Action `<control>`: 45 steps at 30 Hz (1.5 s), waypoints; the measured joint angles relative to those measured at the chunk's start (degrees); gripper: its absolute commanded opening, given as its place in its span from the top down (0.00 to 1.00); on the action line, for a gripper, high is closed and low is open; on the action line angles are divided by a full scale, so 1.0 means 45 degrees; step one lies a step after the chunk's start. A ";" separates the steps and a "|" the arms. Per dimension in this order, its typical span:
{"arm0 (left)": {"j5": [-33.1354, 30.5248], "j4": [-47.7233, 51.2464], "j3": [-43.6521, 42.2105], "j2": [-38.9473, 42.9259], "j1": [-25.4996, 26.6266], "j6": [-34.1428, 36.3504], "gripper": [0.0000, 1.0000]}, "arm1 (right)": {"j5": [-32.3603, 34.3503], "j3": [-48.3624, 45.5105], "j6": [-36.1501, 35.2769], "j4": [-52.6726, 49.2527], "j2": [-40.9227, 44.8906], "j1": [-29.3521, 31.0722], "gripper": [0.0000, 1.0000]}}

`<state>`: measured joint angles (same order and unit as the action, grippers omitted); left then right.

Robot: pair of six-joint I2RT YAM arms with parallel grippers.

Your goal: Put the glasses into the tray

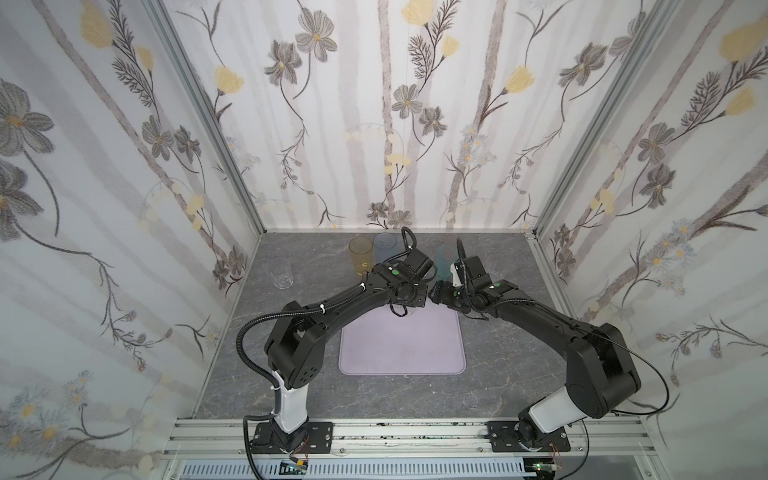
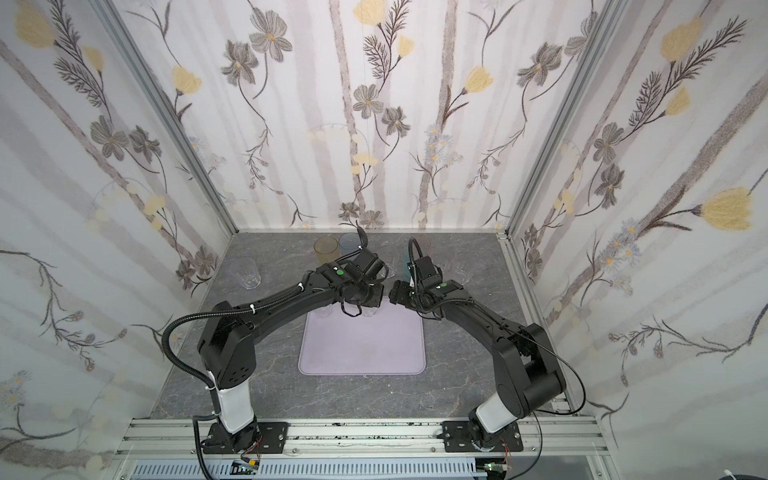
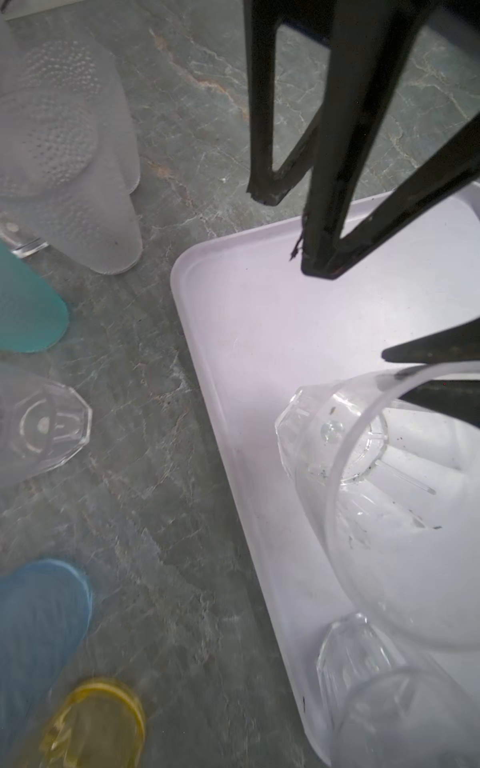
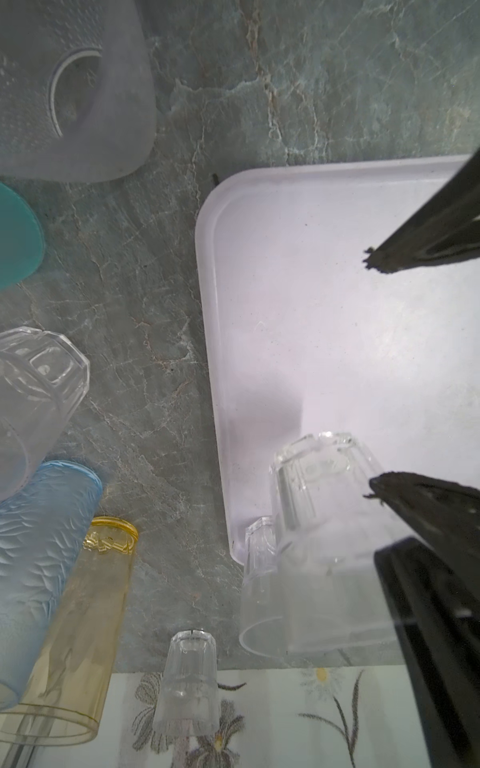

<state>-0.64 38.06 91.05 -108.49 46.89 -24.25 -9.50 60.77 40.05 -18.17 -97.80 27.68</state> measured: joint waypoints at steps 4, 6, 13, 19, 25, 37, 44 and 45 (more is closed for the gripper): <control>0.0019 -0.0447 -0.0699 -0.0330 -0.0005 0.0136 0.95 | -0.0005 -0.0204 0.0005 0.0214 0.0117 -0.0034 0.24; -0.0160 -0.0529 -0.1001 -0.0418 0.0000 0.0325 0.93 | -0.0010 -0.0321 0.0005 0.0214 0.0126 -0.0039 0.23; -0.0180 -0.1069 -0.1331 -0.0083 0.0044 0.0656 0.59 | -0.0053 -0.0559 -0.0005 0.0219 0.0257 -0.0078 0.24; -0.0233 -0.1817 -0.1579 0.1355 0.0068 0.1171 0.51 | -0.0136 -0.0573 -0.0024 0.0209 0.0393 -0.0194 0.24; -0.0831 -0.2467 -0.2637 0.3167 -0.0607 0.1617 0.49 | -0.0559 -0.0107 -0.0063 0.0165 0.0170 0.0180 0.25; -0.3191 -0.5178 -0.6892 0.8374 -0.4192 0.1370 0.19 | 0.0155 0.2594 -0.0301 -0.0840 -0.2006 0.2351 0.45; -0.2871 -0.5872 -0.7742 0.9272 -0.5508 0.0913 0.15 | 0.1865 0.4201 -0.0845 -0.2477 -0.3196 0.2997 0.53; -0.2778 -0.5950 -0.7844 0.9355 -0.5620 0.0797 0.15 | 0.2016 0.4318 -0.0937 -0.2618 -0.3337 0.3075 0.56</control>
<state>-13.15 11.29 55.75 -66.39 21.61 -20.67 -0.43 80.20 35.83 -29.95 -112.81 41.52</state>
